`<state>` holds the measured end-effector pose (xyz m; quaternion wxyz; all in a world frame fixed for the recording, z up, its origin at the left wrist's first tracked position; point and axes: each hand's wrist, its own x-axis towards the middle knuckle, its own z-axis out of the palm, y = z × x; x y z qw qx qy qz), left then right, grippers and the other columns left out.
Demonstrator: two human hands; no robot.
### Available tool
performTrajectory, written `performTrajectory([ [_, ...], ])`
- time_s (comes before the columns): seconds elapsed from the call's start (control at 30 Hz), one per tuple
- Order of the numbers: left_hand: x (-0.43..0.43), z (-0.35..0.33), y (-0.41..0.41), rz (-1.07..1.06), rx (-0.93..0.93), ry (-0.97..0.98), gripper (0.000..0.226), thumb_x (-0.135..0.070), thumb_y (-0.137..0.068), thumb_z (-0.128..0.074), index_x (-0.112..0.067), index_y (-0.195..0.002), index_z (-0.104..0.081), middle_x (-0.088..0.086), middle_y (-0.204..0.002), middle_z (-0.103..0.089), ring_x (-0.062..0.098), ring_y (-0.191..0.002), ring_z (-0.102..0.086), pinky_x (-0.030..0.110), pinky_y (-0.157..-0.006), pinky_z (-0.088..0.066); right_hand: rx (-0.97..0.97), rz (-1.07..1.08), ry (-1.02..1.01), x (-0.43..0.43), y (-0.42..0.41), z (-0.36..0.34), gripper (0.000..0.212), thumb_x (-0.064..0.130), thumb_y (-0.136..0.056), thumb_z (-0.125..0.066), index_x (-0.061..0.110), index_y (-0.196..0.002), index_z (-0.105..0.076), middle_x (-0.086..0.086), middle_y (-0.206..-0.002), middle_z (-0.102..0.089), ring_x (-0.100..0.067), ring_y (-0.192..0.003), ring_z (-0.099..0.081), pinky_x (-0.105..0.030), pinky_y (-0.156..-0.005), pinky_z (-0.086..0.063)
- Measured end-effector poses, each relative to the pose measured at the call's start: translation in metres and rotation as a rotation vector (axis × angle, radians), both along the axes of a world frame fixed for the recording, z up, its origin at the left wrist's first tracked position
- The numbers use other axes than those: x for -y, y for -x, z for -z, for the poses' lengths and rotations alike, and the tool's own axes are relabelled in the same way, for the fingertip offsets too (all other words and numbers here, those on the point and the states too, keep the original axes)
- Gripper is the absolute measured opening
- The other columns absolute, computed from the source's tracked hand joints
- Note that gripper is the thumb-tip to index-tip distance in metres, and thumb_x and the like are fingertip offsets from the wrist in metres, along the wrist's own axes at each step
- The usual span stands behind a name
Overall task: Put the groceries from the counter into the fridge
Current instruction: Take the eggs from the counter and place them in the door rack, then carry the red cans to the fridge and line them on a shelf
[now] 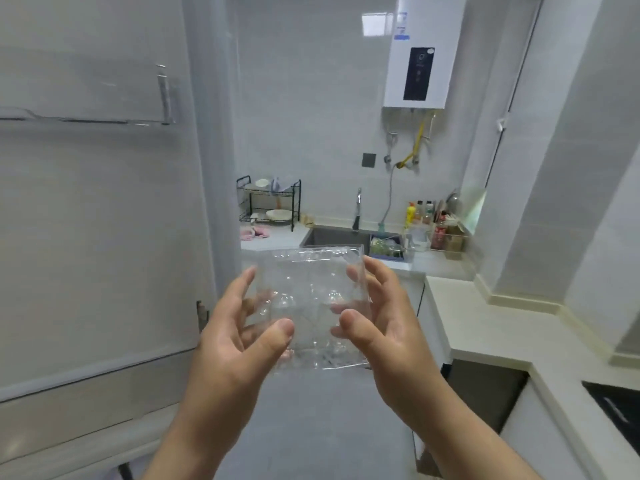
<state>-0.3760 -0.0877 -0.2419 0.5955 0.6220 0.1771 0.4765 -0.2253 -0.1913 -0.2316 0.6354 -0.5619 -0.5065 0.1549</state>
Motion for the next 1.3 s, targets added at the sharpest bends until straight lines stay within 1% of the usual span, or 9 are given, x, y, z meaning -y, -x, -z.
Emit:
performTrajectory([
  [0.17,0.035,0.001,-0.083,0.133,-0.050,-0.001,0.071,-0.053,-0.053,-0.075,-0.062,-0.118,-0.048,-0.007,-0.126,-0.061,0.018,-0.105,-0.069,0.036,-0.072,-0.059,-0.002,0.134,0.048,0.054,-0.069,0.006,0.066,0.063,-0.073,-0.059,0.067,-0.130,-0.028,0.026,-0.146,-0.039,-0.008,-0.120,-0.058,-0.043,-0.099,-0.053],
  [0.33,0.087,0.006,-0.172,0.288,-0.085,-0.026,0.081,-0.054,-0.054,-0.075,-0.052,-0.130,-0.049,-0.006,-0.126,-0.062,0.018,-0.105,-0.068,0.033,-0.069,-0.059,-0.041,0.295,0.055,0.124,-0.135,0.015,0.059,0.064,-0.073,-0.058,0.077,-0.119,-0.025,0.030,-0.145,-0.037,-0.007,-0.122,-0.057,-0.043,-0.102,-0.051],
  [0.53,0.162,0.015,-0.281,0.507,-0.150,-0.068,0.096,-0.059,-0.053,-0.074,-0.045,-0.142,-0.041,-0.006,-0.133,-0.058,0.016,-0.108,-0.067,0.032,-0.072,-0.059,-0.107,0.533,0.122,0.223,-0.207,0.022,0.066,0.057,-0.079,-0.057,0.061,-0.134,-0.022,0.024,-0.148,-0.036,-0.002,-0.121,-0.055,-0.041,-0.104,-0.048],
  [0.73,0.241,0.026,-0.366,0.725,-0.215,-0.093,0.082,-0.060,-0.059,-0.074,-0.053,-0.135,-0.044,-0.008,-0.130,-0.060,0.013,-0.106,-0.067,0.042,-0.086,-0.058,-0.155,0.734,0.183,0.321,-0.254,0.035,0.086,0.068,-0.072,-0.056,0.051,-0.148,-0.021,0.029,-0.146,-0.035,0.011,-0.121,-0.049,-0.040,-0.109,-0.043],
  [0.9,0.304,0.030,-0.423,0.899,-0.250,-0.147,0.089,-0.062,-0.053,-0.072,-0.048,-0.137,-0.043,-0.010,-0.130,-0.059,0.009,-0.101,-0.069,0.030,-0.070,-0.060,-0.223,0.915,0.191,0.390,-0.273,0.044,0.070,0.050,-0.089,-0.056,0.050,-0.148,-0.019,0.030,-0.141,-0.038,0.022,-0.108,-0.050,-0.024,-0.098,-0.043],
  [1.0,0.337,0.037,-0.455,0.998,-0.293,-0.158,0.091,-0.063,-0.054,-0.074,-0.050,-0.138,-0.042,-0.008,-0.134,-0.057,0.015,-0.109,-0.066,0.044,-0.084,-0.059,-0.258,1.034,0.222,0.425,-0.287,0.050,0.082,0.056,-0.080,-0.056,0.048,-0.152,-0.018,0.036,-0.132,-0.048,0.011,-0.112,-0.054,-0.035,-0.105,-0.045],
  [1.07,0.359,0.043,-0.477,1.072,-0.309,-0.156,0.090,-0.063,-0.054,-0.074,-0.050,-0.138,-0.043,-0.010,-0.132,-0.058,0.012,-0.111,-0.065,0.041,-0.086,-0.057,-0.284,1.104,0.238,0.447,-0.297,0.058,0.087,0.065,-0.072,-0.056,0.053,-0.149,-0.018,0.043,-0.115,-0.054,0.002,-0.116,-0.055,-0.044,-0.108,-0.043],
  [1.2,0.402,0.055,-0.522,1.215,-0.345,-0.154,0.052,-0.031,-0.081,-0.076,-0.051,-0.121,-0.050,-0.026,-0.106,-0.070,-0.003,-0.097,-0.067,0.016,-0.068,-0.055,-0.372,1.237,0.206,0.479,-0.320,0.067,0.083,0.067,-0.067,-0.059,0.061,-0.142,-0.023,0.030,-0.146,-0.038,0.003,-0.134,-0.040,-0.045,-0.113,-0.038],
  [1.3,0.428,0.059,-0.557,1.331,-0.357,-0.190,0.048,-0.012,-0.089,-0.069,-0.050,-0.111,-0.049,-0.039,-0.090,-0.067,-0.014,-0.086,-0.065,0.007,-0.061,-0.049,-0.431,1.337,0.201,0.496,-0.343,0.074,0.081,0.066,-0.067,-0.061,0.061,-0.140,-0.026,0.024,-0.149,-0.037,0.000,-0.134,-0.042,-0.045,-0.113,-0.039],
])
